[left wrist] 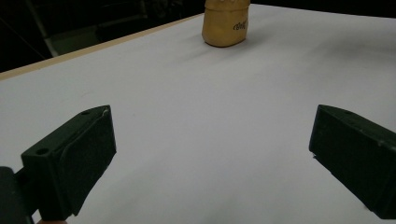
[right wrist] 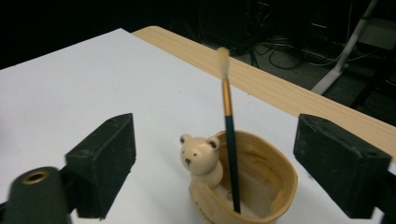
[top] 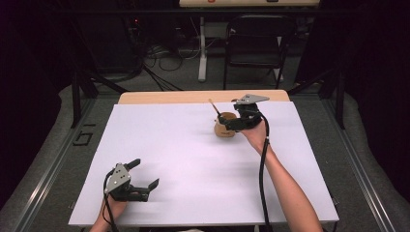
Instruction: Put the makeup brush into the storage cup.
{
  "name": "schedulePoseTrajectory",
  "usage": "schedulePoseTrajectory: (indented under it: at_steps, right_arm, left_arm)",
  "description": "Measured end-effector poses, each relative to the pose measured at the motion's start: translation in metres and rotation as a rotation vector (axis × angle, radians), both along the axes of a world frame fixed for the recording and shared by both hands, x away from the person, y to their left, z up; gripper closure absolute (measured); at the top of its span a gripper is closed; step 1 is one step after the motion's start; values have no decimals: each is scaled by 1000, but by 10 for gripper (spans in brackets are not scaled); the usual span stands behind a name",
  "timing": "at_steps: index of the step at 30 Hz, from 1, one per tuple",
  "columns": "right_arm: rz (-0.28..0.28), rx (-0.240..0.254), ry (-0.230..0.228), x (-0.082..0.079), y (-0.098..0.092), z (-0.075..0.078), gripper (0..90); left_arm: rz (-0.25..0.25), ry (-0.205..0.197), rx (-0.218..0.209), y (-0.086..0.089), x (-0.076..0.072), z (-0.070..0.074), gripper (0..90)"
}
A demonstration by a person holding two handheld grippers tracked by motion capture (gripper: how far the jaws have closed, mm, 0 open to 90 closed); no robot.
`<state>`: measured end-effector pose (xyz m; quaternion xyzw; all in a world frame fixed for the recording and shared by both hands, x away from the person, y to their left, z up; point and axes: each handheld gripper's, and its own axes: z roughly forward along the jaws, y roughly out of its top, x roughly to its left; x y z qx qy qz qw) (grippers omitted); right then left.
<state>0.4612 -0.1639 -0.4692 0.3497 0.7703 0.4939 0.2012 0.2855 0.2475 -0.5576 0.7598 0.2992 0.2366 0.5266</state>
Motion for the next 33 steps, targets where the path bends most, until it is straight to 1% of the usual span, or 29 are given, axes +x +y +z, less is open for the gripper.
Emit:
schedulePoseTrajectory:
  at_steps: [3, 4, 6, 7, 9, 10, 11, 13, 16, 19, 22, 24, 27, 33]
  right_arm:
    - [16, -6, -1, -7, -2, 1, 75]
    - [16, -6, -1, -7, -2, 1, 75]
    - [29, -10, -6, -16, -4, 3, 61]
    - [29, -10, -6, -16, -4, 3, 61]
    - [40, -10, -21, -26, -7, 6, 38]
    - [40, -10, -21, -26, -7, 6, 38]
    - [47, -3, -22, -32, -9, 7, 23]
    - [53, 2, -28, -38, -11, 10, 10]
    - [58, -5, -51, -47, -14, 13, 2]
    - [70, 7, -57, -57, -17, 15, 0]
    - [70, -4, -71, -65, -21, 15, 0]
    - [65, 1, -84, -71, -23, 15, 0]
    - [68, -11, -102, -80, -25, 14, 0]
    - [74, -12, -127, -97, -30, 14, 0]
  left_arm:
    - [-4, 1, -2, -1, 0, 0, 4]
    - [-4, 1, -2, -1, 0, 0, 4]
    - [-1, 1, -2, -1, 0, 0, 4]
    - [-1, 1, -2, -1, 0, 0, 4]
    - [0, 2, -4, 0, 0, 0, 4]
    - [0, 2, -4, 0, 0, 0, 4]
    - [0, 2, -3, -1, 0, 0, 4]
    - [-4, 1, -1, -1, 0, 0, 4]
    - [-4, 0, -1, -1, 0, 0, 4]
    - [-5, 1, 0, -1, 0, 0, 4]
    - [-5, 0, 2, -1, 0, 0, 4]
    - [-2, 0, 4, -1, 0, 0, 4]
    - [-2, 0, 2, -1, 1, 0, 4]
    - [-1, 2, 3, -1, 1, 0, 4]
